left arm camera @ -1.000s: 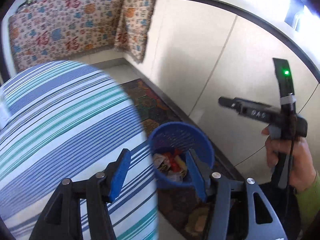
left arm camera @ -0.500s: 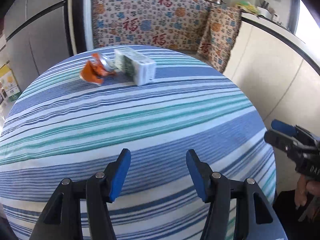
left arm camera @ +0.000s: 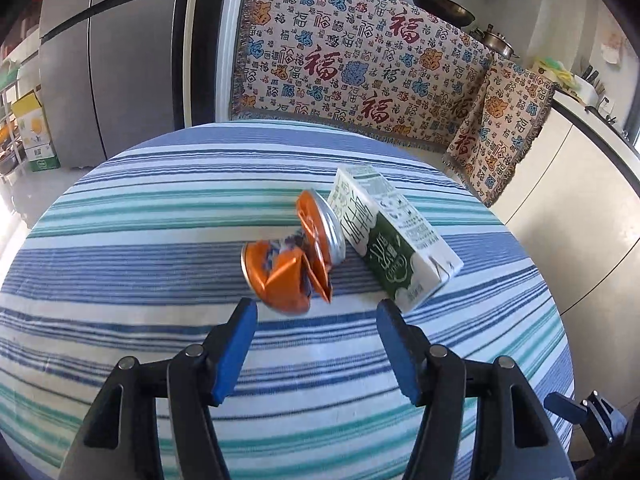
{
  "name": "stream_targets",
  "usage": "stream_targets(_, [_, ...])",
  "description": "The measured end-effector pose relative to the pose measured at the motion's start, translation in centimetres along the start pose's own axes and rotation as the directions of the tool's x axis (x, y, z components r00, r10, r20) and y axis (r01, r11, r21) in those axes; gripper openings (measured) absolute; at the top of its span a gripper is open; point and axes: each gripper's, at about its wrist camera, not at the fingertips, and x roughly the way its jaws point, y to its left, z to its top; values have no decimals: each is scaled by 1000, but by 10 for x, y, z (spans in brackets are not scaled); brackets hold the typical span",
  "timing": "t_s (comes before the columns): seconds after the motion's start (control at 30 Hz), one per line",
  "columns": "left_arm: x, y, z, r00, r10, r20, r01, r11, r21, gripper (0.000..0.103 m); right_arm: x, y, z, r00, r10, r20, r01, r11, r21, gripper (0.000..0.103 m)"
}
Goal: Collect trash
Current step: 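Grasp the white-green milk carton with the right gripper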
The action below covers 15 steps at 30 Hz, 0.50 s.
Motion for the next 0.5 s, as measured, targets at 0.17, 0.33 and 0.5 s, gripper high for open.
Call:
stream_targets(0.17, [10,1,12,1000,14,15,-15,999,30,67,16,-1,37,999,4,40,-3,1000,-25,80])
stream_targets(0.33, [18,6,13,999,37,3,-37,997,64,67,56,-2,89,1000,29,-1,-29,998,-52,85])
stream_targets(0.5, [11,20,3,1000,14,-7,-13,993,119,67,99,7,115,998,35,-61,-41,994,-104,82])
